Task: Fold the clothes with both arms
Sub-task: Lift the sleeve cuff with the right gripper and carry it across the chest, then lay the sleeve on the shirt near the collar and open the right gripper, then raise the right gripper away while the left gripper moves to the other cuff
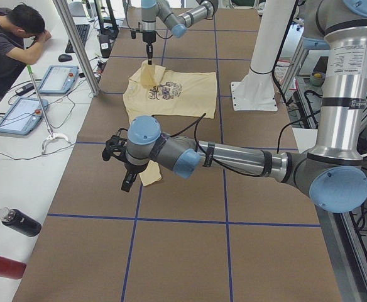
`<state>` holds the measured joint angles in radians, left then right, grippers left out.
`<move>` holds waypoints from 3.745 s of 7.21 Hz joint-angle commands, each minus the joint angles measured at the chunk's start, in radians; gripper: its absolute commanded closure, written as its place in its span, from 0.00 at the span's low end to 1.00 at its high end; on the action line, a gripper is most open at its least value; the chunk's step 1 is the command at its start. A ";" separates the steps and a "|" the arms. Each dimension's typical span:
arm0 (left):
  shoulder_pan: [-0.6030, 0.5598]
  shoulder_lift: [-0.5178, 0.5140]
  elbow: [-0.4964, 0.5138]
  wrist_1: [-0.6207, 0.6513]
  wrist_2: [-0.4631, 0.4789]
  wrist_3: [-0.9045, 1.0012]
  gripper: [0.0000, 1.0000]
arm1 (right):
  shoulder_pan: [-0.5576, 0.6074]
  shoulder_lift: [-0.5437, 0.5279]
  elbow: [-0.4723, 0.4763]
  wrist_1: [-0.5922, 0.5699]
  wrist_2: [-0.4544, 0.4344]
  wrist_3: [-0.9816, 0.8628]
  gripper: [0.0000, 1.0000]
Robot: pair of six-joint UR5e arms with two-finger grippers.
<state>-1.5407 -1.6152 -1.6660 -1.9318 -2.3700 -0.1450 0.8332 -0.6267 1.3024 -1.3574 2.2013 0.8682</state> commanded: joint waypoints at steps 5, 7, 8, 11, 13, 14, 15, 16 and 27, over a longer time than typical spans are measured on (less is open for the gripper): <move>-0.001 -0.009 -0.001 0.008 -0.006 0.001 0.00 | -0.201 0.182 -0.305 0.213 -0.352 0.118 1.00; 0.001 -0.009 -0.001 0.008 -0.008 0.001 0.00 | -0.242 0.197 -0.316 0.303 -0.449 0.259 0.00; 0.001 -0.011 -0.001 0.008 -0.008 0.001 0.00 | -0.243 0.231 -0.348 0.304 -0.453 0.281 0.00; 0.002 -0.018 -0.007 -0.002 -0.006 -0.104 0.00 | -0.238 0.228 -0.344 0.305 -0.459 0.381 0.01; 0.104 -0.026 -0.020 -0.087 0.059 -0.280 0.00 | -0.221 0.208 -0.290 0.250 -0.430 0.391 0.00; 0.202 -0.026 -0.017 -0.146 0.160 -0.412 0.00 | -0.214 0.197 -0.225 0.133 -0.414 0.382 0.00; 0.285 -0.022 -0.015 -0.211 0.223 -0.556 0.00 | -0.209 0.185 -0.159 0.000 -0.414 0.379 0.00; 0.354 -0.015 -0.009 -0.264 0.250 -0.667 0.00 | -0.180 0.185 -0.116 -0.116 -0.379 0.376 0.00; 0.593 -0.017 0.236 -0.501 0.434 -0.743 0.21 | 0.087 -0.349 0.477 -0.425 -0.048 -0.041 0.00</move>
<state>-0.9498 -1.6328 -1.4346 -2.4347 -1.9445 -0.8953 0.9196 -0.9763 1.7788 -1.7824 2.1518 0.8264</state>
